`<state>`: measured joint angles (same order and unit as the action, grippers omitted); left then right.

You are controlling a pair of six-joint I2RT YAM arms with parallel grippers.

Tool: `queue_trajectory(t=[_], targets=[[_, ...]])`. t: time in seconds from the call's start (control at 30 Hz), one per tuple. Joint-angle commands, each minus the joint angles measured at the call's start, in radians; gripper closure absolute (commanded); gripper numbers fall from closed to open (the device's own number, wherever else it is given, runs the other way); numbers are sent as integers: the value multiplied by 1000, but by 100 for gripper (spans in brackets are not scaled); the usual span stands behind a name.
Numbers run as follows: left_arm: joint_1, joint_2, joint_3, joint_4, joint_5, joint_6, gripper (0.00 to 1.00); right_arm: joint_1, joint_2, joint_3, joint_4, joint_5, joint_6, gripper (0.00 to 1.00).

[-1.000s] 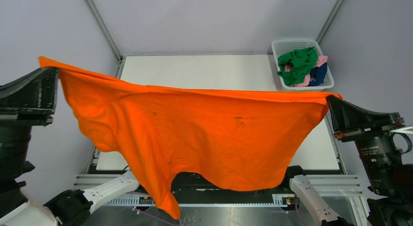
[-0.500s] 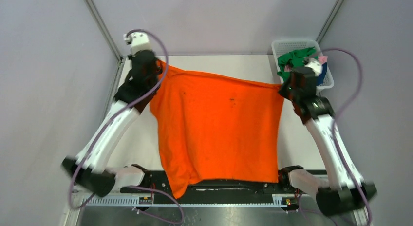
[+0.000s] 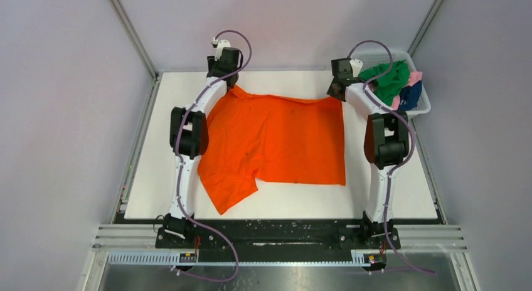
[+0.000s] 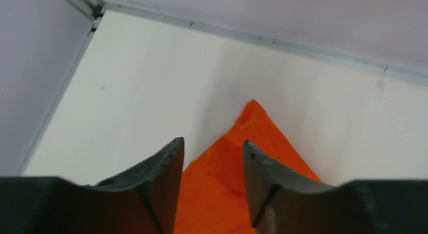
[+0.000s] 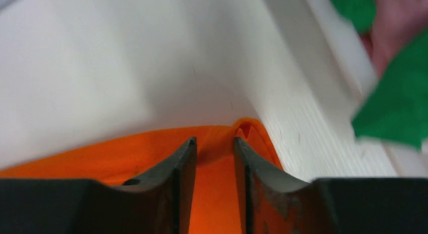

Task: Fold and stack the t-shirts
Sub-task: Flatten out the tshirt

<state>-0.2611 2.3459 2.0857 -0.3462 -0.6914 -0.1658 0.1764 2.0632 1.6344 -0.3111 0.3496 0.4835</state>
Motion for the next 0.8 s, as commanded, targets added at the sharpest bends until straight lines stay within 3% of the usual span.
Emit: queue_trajectory(t=[0.0, 0.07, 0.13, 0.17, 0.27, 0.43, 0.5, 0.63, 0.77], targets=[[28, 119, 307, 56, 36, 29, 48, -9, 113, 298, -71, 106, -45, 49], [28, 144, 358, 42, 42, 32, 34, -8, 160, 413, -160, 110, -52, 29], [28, 104, 317, 41, 66, 13, 5, -8, 163, 462, -220, 102, -58, 17], [28, 63, 273, 41, 82, -4, 2, -7, 146, 457, -234, 93, -56, 10], [28, -84, 112, 24, 140, -67, 1, -3, 33, 313, -223, 30, -46, 1], [28, -358, -159, -163, 319, -270, 1, 13, -260, -69, -155, -137, 12, 0], [27, -475, -366, -177, 410, -349, 1, 21, -363, -237, -123, -222, 33, 1], [25, -714, -793, -27, 644, -461, 1, 72, -535, -510, -77, -283, 55, 1], [22, -875, -1093, 77, 748, -538, 1, 116, -627, -689, -48, -314, 87, 1]])
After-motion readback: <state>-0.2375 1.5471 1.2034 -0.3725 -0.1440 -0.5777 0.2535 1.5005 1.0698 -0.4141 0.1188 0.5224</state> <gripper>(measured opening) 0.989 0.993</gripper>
